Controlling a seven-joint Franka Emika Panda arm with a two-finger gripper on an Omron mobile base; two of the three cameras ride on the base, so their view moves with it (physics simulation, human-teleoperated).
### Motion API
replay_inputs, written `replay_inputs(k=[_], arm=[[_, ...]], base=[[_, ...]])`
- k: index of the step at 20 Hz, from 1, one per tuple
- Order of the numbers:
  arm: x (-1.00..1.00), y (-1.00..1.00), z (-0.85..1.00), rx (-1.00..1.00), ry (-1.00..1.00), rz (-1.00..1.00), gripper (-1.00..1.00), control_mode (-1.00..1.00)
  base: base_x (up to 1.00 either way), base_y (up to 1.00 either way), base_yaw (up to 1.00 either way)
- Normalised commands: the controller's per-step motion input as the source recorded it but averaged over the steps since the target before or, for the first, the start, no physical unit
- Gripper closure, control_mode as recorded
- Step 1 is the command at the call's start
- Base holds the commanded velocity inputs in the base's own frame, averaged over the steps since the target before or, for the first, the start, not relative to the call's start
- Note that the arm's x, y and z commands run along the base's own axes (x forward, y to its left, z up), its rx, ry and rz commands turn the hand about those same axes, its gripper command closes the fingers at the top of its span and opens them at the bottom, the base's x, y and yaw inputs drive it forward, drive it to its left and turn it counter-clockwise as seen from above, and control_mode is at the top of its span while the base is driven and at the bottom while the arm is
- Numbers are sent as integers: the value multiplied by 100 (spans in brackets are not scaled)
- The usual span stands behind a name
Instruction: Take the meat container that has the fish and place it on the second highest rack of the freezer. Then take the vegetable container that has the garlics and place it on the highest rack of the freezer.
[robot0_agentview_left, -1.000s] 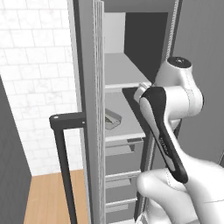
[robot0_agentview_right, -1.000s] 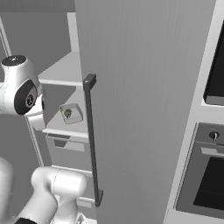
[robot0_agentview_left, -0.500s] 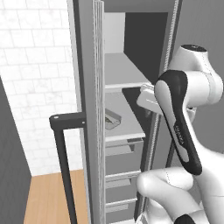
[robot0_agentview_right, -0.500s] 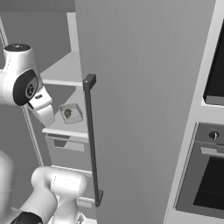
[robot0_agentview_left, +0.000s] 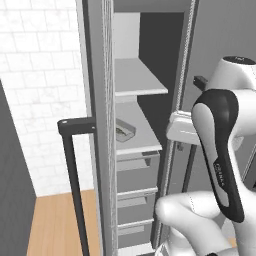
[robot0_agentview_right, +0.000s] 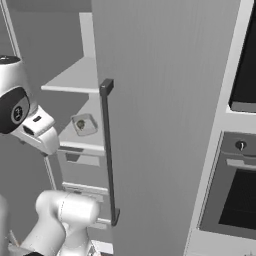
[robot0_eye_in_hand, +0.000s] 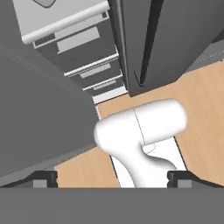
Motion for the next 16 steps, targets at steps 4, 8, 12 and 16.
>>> replay_inputs(k=[4, 8, 12, 16], arm=[[0, 0, 0, 0, 0, 0, -100, 100], [0, 0, 0, 0, 0, 0, -100, 100], [0, 0, 0, 0, 0, 0, -100, 100], [0, 0, 0, 0, 0, 0, -100, 100]], base=[[-100, -54, -13], [-14, -95, -3], [30, -100, 11], [21, -100, 6]])
